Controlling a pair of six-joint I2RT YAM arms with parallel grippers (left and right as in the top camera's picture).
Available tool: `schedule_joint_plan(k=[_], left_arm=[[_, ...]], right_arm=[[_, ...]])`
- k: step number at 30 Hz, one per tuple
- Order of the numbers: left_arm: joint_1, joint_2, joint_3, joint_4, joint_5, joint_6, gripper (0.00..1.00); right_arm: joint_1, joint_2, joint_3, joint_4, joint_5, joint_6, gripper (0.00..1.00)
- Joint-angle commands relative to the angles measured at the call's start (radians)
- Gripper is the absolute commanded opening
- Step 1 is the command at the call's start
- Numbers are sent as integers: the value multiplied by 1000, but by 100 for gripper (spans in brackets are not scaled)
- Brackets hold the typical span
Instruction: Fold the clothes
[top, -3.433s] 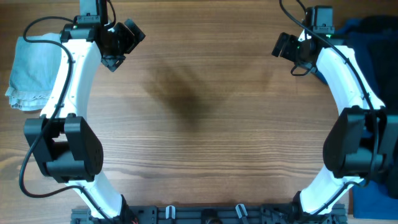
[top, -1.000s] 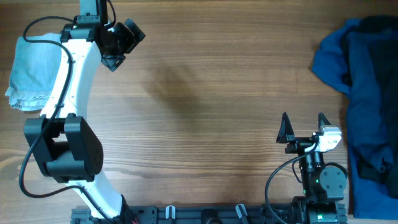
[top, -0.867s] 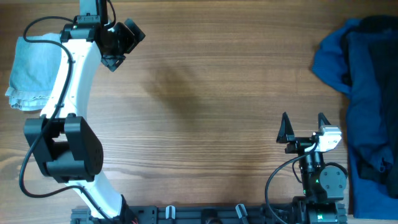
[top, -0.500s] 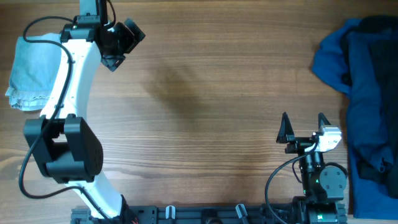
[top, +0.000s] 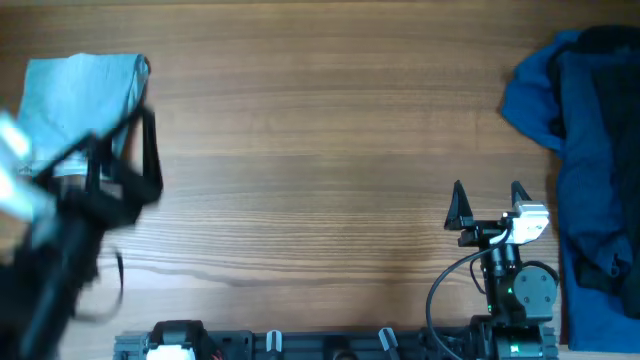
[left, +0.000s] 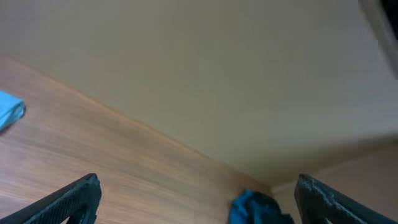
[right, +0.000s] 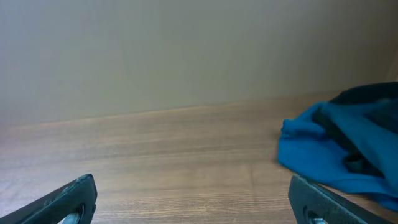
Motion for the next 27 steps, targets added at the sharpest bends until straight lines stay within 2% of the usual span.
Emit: schedule_joint_plan(k=[1,3,5,9,13,15,27], left_arm=[[-5,-182,-208,-10,-69,25,100],[-5,-274,-354,16,-105,25,100],[-5,-365,-552,133,-141,25,100],[-5,-471,-927,518,-206,25,100],[-5,-488,-1201,896,-236,26,100],[-5,-500,-1280,975,-253,25,100],[-26,-642,-1448,978,-310,40,100]], right_arm=[[7,-5,-2,4,-8,-18,100],[7,-5,-2,4,-8,-18,100],[7,-5,-2,4,-8,-18,100],[7,-5,-2,4,-7,-18,100],[7,-5,-2,4,-7,-18,100],[7,-5,-2,4,-8,-18,100],[7,-5,-2,4,-7,-18,100]])
